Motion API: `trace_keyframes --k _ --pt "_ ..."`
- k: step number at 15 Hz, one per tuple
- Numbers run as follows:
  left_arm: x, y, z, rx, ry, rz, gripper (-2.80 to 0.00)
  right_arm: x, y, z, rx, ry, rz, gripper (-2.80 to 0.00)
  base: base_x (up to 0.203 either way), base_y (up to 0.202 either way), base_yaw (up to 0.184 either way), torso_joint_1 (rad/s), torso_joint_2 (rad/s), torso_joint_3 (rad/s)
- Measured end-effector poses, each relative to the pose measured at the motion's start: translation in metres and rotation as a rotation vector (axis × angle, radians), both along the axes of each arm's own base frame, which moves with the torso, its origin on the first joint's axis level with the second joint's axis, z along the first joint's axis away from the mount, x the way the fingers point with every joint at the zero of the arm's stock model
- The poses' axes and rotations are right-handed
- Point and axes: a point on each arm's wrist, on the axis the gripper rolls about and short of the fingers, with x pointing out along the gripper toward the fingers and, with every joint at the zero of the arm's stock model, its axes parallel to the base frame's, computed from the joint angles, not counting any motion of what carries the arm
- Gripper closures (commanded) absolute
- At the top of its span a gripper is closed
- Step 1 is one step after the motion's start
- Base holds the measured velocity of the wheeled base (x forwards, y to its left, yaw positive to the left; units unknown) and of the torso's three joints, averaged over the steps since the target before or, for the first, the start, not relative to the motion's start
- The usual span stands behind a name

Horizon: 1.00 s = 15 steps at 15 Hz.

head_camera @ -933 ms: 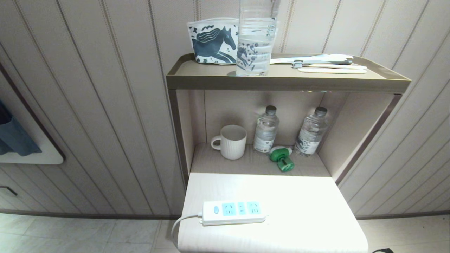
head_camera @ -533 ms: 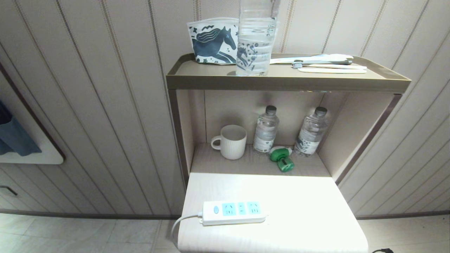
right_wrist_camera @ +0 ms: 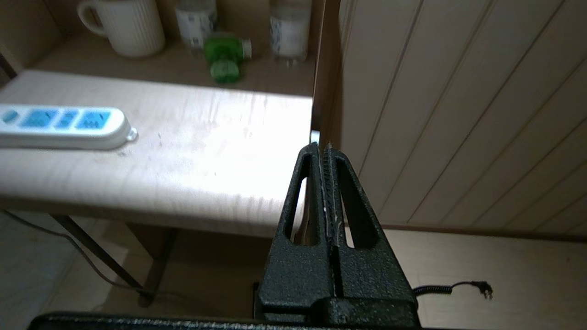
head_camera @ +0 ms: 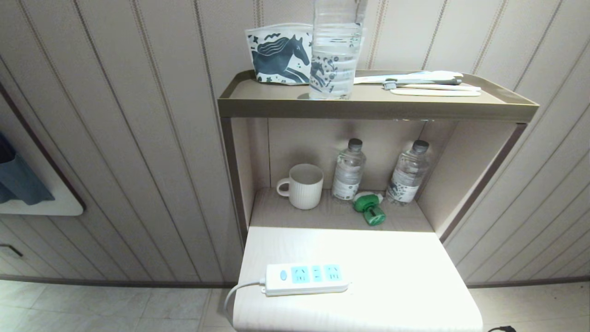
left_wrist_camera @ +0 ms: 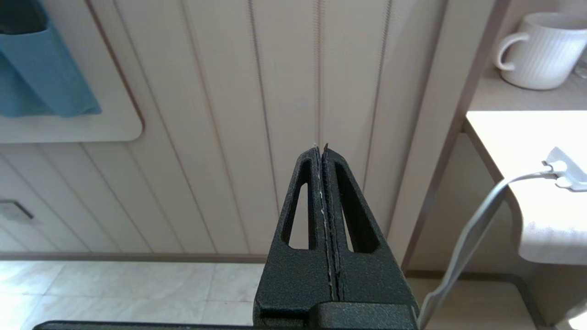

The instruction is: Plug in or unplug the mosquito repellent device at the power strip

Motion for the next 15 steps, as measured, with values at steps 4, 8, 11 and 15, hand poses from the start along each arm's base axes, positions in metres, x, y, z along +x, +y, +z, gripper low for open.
trace_keyframes --k 4,8,11,15 --pt "0.000 0.000 0.000 0.000 0.001 0.000 0.00 -0.013 0.000 0.115 0.035 0.005 0.034 0.00 0.000 0.000 0.000 0.000 0.00 0.000" --pt "0.000 0.000 0.000 0.000 0.000 0.000 0.00 0.055 0.002 0.199 0.086 0.247 0.076 0.00 0.000 0.000 0.000 0.000 0.00 0.000" --pt "0.000 0.000 0.000 0.000 0.000 0.000 0.00 0.121 0.022 0.210 0.105 0.671 0.259 0.00 0.000 0.000 0.000 0.000 0.00 0.000" --pt "0.000 0.000 0.000 0.000 0.000 0.000 0.00 0.190 0.075 0.182 0.040 1.127 0.358 0.00 0.000 0.000 0.000 0.000 0.00 0.000"
